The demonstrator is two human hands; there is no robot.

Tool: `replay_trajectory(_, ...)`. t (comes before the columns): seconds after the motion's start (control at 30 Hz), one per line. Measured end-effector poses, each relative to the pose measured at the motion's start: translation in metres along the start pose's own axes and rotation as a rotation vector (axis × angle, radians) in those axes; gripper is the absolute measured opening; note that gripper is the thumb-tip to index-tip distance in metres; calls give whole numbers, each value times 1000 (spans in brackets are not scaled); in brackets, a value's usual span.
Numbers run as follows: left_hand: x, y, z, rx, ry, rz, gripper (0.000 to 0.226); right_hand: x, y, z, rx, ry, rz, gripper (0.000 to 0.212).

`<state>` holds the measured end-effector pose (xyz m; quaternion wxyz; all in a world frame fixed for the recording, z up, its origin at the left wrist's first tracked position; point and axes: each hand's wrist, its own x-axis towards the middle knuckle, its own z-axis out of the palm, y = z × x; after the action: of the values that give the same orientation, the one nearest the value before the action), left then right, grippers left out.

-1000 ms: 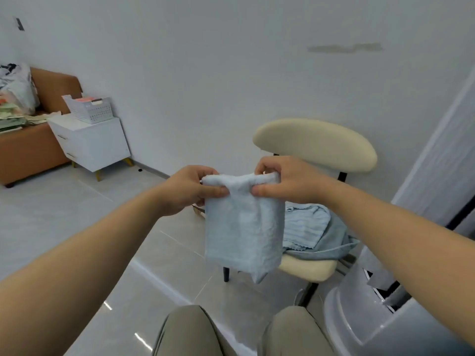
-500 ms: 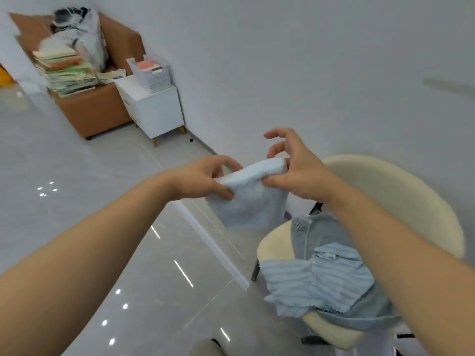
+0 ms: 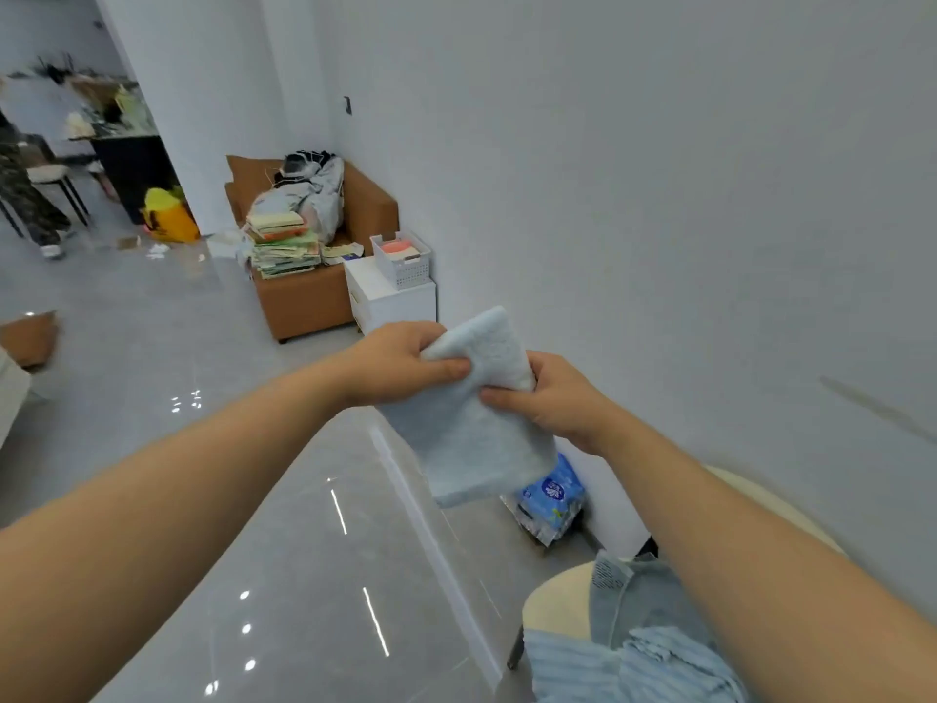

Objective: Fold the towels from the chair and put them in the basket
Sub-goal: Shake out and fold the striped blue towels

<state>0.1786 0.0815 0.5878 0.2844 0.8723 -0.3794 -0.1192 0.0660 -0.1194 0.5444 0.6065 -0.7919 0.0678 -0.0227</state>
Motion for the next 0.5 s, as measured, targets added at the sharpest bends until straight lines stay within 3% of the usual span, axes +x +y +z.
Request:
replay_trajectory(0.17, 16, -17, 19, -34, 203, -6, 31, 33, 13, 12, -91, 10, -38, 29)
replay_trajectory(0.33, 61, -82, 5, -71, 180, -89, 31, 89, 43, 13, -162, -153, 149, 34)
replay_trajectory(0.5, 125, -156, -26, -36, 120, -120, 39, 171, 65, 20, 8, -50, 250, 33)
